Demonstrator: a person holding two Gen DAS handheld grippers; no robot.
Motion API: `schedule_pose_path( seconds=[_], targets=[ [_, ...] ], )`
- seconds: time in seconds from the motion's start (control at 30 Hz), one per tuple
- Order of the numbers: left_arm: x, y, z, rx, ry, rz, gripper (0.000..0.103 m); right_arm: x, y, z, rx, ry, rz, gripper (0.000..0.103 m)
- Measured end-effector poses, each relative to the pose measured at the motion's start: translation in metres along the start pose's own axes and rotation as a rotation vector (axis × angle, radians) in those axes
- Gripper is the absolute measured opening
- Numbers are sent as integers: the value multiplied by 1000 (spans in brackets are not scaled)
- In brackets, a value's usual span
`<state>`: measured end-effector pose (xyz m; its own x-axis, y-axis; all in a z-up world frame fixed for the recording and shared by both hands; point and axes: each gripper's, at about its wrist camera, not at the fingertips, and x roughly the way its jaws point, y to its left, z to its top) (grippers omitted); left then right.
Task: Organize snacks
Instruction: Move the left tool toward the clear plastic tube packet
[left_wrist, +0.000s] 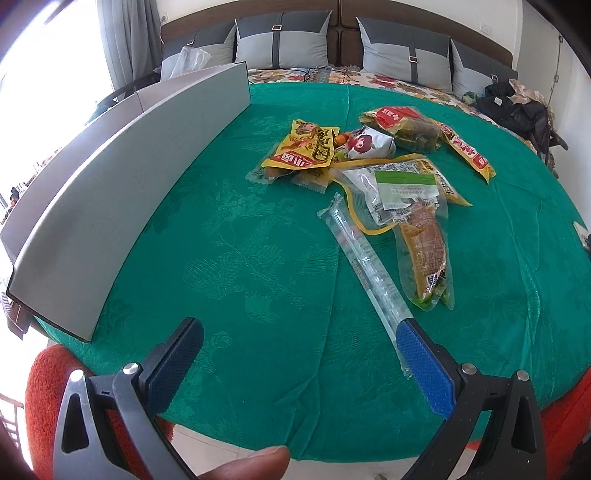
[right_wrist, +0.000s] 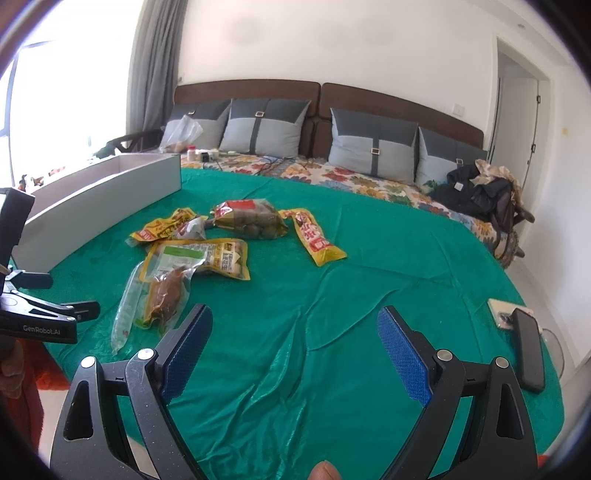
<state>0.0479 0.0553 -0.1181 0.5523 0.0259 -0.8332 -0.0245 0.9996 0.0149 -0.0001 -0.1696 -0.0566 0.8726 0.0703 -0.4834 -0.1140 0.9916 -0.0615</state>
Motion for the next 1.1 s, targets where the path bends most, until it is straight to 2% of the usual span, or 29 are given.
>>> schedule_pose_path(
  seconds=[0.3, 0.47, 1.1],
  targets=[
    [19, 3, -2, 28, 51, -11, 103, 5, -6, -3, 17, 43, 22, 93],
    [26, 8, 0, 11, 66, -9, 103, 6, -8, -4, 24, 53, 27, 93],
    [33, 16, 0, -20, 70, -17, 103, 16, -9, -3, 33, 84, 43, 93]
  ],
)
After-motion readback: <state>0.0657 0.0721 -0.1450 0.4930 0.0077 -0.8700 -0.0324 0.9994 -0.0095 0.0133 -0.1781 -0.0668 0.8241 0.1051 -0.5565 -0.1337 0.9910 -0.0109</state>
